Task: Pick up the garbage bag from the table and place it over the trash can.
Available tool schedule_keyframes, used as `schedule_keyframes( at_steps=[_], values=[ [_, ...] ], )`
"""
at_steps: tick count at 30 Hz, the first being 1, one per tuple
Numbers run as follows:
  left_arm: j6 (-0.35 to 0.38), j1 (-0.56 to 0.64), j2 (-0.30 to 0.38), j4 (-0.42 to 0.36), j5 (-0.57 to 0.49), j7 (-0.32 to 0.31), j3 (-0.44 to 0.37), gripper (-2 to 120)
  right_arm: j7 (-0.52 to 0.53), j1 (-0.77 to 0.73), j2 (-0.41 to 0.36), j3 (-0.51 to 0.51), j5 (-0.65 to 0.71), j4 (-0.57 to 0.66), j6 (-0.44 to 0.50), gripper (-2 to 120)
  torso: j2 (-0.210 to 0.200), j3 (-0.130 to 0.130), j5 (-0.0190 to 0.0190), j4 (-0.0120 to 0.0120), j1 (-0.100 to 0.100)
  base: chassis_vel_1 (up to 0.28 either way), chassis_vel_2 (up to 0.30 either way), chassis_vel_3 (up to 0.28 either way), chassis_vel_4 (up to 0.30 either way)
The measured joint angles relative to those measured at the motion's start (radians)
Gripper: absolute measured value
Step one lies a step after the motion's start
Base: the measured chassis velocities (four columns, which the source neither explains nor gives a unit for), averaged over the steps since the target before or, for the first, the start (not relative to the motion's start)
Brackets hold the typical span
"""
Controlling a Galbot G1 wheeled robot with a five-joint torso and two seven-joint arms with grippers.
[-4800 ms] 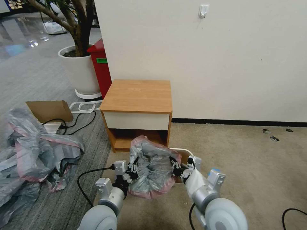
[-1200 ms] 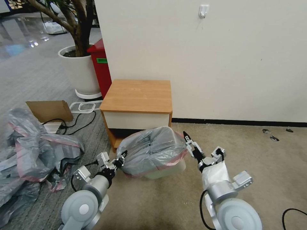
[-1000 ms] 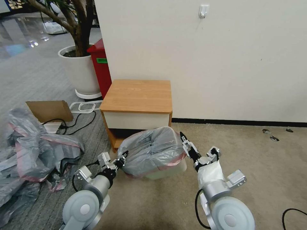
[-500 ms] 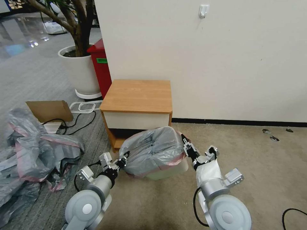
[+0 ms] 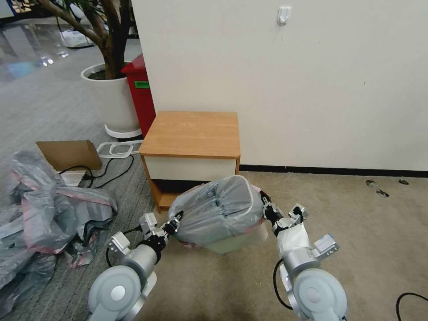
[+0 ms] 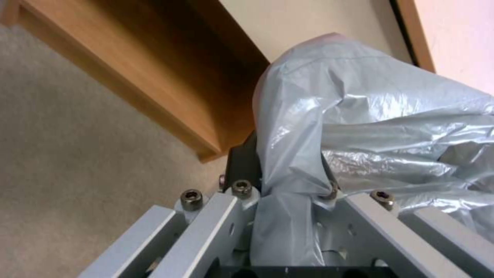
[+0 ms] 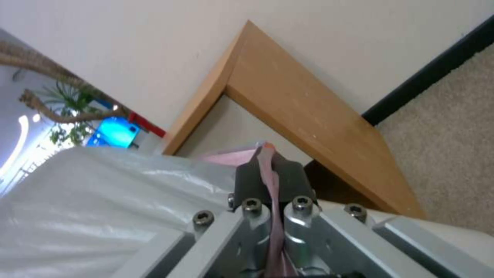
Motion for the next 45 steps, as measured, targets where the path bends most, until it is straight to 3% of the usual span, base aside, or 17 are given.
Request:
schedule_keyframes(
  at_steps=[13, 20, 27, 37, 40, 42, 44, 45],
  values=[
    [0.020, 0.009, -0.002, -0.029, -0.067, -0.011, -0.012, 7, -0.099, 0.077, -0.020, 0.011, -0.208, -0.162, 0.049, 0, 0.000, 0.000, 0.0000, 0.0001, 0.000, 0.000, 0.000, 0.000, 0.000],
    [0.029, 0.009, 0.003, -0.036, -0.088, -0.011, -0.023, 7, -0.109, 0.060, -0.028, 0.021, -0.259, -0.167, 0.054, 0, 0.000, 0.000, 0.0000, 0.0000, 0.000, 0.000, 0.000, 0.000, 0.000],
    [0.044, 0.000, 0.021, -0.027, -0.068, -0.008, -0.041, 7, -0.107, 0.006, -0.056, 0.053, -0.141, -0.013, -0.020, 26, 0.000, 0.000, -0.0001, 0.0000, 0.000, 0.000, 0.000, 0.000, 0.000],
    [0.073, -0.005, 0.058, -0.017, -0.016, -0.016, -0.063, 6, -0.038, 0.008, -0.124, 0.160, 0.233, 0.170, -0.119, 63, 0.000, 0.000, 0.0000, -0.0001, 0.000, 0.000, 0.000, 0.000, 0.000],
    [0.089, -0.002, 0.074, -0.007, 0.084, -0.015, -0.046, 6, -0.048, 0.032, -0.168, 0.173, 0.218, 0.216, -0.150, 71, 0.000, 0.000, 0.0001, -0.0002, 0.000, 0.000, 0.000, 0.000, 0.000],
    [0.104, -0.007, 0.100, 0.004, 0.223, -0.011, -0.012, 6, -0.087, 0.094, -0.266, 0.136, 0.135, 0.268, -0.217, 82, 0.000, 0.000, -0.0001, 0.0000, 0.000, 0.000, 0.000, 0.000, 0.000],
    [0.106, -0.009, 0.103, 0.004, 0.242, -0.011, -0.004, 6, -0.098, 0.114, -0.291, 0.118, 0.110, 0.275, -0.238, 84, 0.000, 0.000, 0.0000, 0.0000, 0.000, 0.000, 0.000, 0.000, 0.000],
    [0.111, -0.016, 0.113, 0.004, 0.292, -0.009, 0.016, 6, -0.136, 0.167, -0.350, 0.068, 0.051, 0.282, -0.282, 84, 0.000, 0.000, -0.0001, 0.0000, 0.000, 0.000, 0.000, 0.000, 0.000]
  ],
)
